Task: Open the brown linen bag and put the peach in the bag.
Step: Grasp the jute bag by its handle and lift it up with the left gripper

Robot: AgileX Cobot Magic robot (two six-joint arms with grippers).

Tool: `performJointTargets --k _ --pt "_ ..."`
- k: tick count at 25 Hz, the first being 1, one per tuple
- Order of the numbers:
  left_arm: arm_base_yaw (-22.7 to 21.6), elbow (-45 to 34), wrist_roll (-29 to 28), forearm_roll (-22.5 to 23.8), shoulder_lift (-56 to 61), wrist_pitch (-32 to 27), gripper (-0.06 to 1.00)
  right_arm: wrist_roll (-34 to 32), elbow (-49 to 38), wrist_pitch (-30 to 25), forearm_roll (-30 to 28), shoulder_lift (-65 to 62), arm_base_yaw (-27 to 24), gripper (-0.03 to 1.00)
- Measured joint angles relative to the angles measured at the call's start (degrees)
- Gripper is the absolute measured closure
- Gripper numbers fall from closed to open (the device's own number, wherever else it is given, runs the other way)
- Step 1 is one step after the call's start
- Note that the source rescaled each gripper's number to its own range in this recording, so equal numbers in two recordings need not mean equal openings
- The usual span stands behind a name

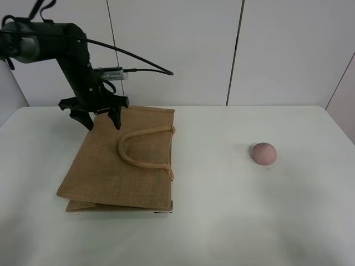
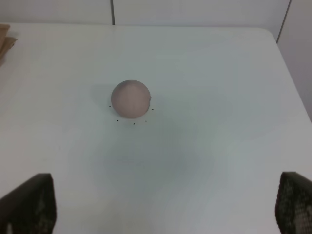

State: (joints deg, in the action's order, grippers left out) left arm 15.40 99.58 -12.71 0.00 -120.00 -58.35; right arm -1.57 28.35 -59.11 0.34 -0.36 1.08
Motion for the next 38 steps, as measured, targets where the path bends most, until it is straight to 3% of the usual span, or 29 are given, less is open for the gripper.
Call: performJointTargets --k 5,21,26,29,34,35,38 --pt "2.8 0.0 -1.9 0.0 -3.2 2.5 0.00 0.0 0.0 0.0 0.0 0.0 0.0 -0.03" --pt "2.8 0.7 -2.7 3.4 -13.3 8.7 0.00 0.0 0.0 0.0 0.0 0.0 0.0 -0.03" --pt "2.8 1.1 -2.8 3.4 -14.7 8.9 0.06 0.0 0.0 0.0 0.0 0.0 0.0 -0.03" --pt "2.8 1.1 -2.9 3.4 -14.7 9.0 0.19 0.0 0.0 0.0 0.0 0.0 0.0 -0.03" --pt "2.9 1.3 -2.9 3.3 -14.7 8.7 0.75 0.0 0.0 0.0 0.0 0.0 0.0 -0.03" --pt "2.9 1.3 -2.9 3.3 -14.6 8.7 0.81 0.0 0.0 0.0 0.0 0.0 0.0 -0.03" --pt "2.9 1.5 -2.9 3.4 -14.5 8.2 0.84 0.0 0.0 0.0 0.0 0.0 0.0 -0.03"
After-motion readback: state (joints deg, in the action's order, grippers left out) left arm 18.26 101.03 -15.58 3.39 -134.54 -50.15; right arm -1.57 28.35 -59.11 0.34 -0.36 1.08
